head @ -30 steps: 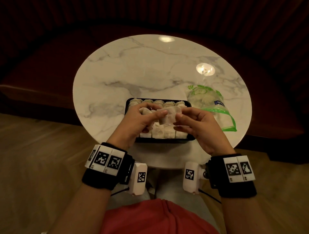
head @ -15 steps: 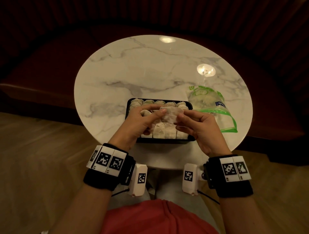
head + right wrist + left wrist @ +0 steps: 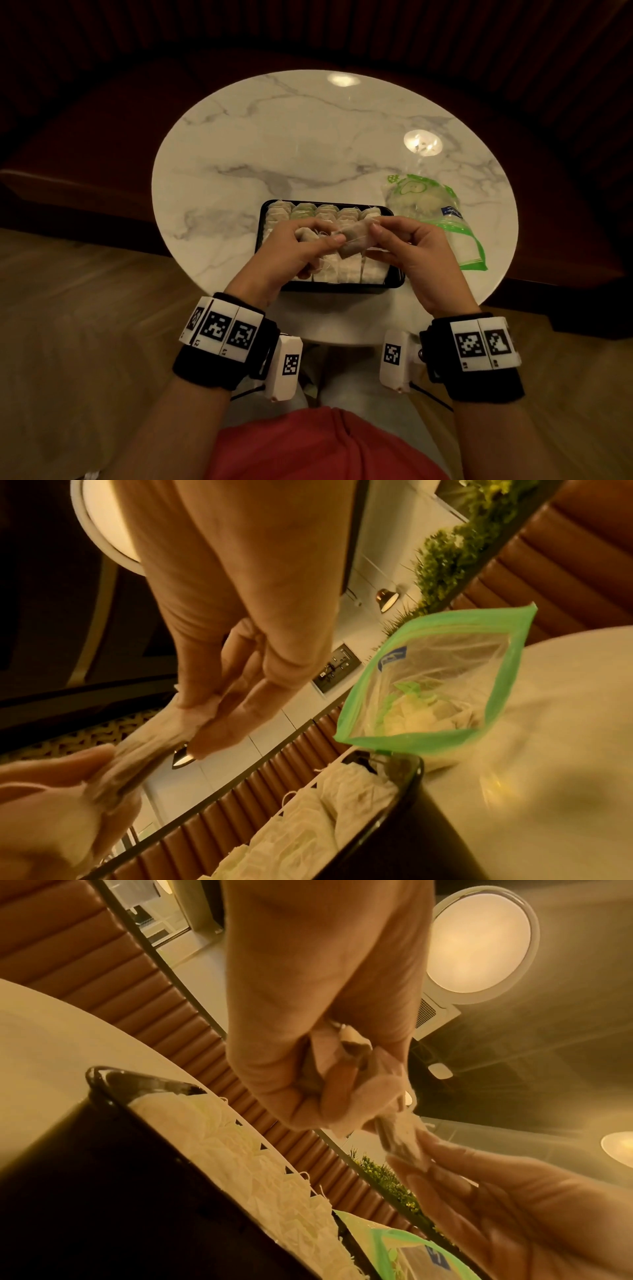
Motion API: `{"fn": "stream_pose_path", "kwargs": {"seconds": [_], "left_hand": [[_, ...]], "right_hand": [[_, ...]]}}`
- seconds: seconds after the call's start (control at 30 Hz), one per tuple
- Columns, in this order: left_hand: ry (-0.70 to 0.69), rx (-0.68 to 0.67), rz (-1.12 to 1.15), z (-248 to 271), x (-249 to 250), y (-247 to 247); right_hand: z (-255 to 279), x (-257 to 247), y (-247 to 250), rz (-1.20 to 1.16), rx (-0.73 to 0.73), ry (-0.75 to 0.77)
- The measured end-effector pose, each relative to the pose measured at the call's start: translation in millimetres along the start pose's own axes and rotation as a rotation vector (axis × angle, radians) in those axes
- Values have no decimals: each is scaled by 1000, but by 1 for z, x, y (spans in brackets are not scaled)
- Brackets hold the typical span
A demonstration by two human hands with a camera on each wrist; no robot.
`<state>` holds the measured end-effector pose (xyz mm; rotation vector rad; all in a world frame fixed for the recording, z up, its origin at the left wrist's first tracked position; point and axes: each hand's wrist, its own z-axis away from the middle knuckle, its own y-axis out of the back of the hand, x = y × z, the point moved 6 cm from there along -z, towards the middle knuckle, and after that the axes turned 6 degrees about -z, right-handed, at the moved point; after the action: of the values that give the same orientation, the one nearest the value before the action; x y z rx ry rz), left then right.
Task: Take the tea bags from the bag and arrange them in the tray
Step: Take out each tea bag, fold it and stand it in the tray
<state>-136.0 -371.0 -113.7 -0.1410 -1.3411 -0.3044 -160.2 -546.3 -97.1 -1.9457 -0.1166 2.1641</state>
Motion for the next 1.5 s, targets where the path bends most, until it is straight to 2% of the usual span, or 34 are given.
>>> {"fn": "stream_pose_path", "kwargs": {"seconds": [0.1, 0.2, 0.33, 0.43, 0.5, 0.67, 0.8, 0.93, 1.1, 1.17, 1.3, 1.43, 1.5], "left_hand": [[32, -40, -33, 2, -3, -4], [62, -19, -34, 1, -6, -2], [184, 45, 121, -1, -16, 5], [263, 79, 226, -1, -20, 7], [281, 74, 304, -1, -19, 6], [255, 81, 284, 0, -16, 7], [257, 70, 266, 1, -16, 6], [262, 63, 253, 1, -16, 6], [263, 83, 279, 1, -17, 10], [266, 90, 298, 1, -18, 10], [276, 83, 340, 1, -18, 7], [301, 101, 369, 1, -19, 6], [318, 109, 402, 2, -20, 5]], "right_hand": [[1, -9, -3, 111, -53, 46], [-2, -24, 3, 329, -81, 135], [-9, -33, 15, 690, -109, 227], [-11, -27, 17, 977, -182, 216], [-13, -19, 17, 1079, -253, 173], [-22, 4, 18, 1234, -357, 108], [-33, 19, 25, 1338, -290, 119], [-37, 22, 26, 1345, -179, 243], [-24, 16, 28, 1263, -121, 378], [-20, 17, 31, 1331, -102, 344], [-18, 30, 30, 1517, -150, 132], [-21, 27, 26, 1555, -161, 97], [-19, 17, 20, 1444, -144, 165]]}}
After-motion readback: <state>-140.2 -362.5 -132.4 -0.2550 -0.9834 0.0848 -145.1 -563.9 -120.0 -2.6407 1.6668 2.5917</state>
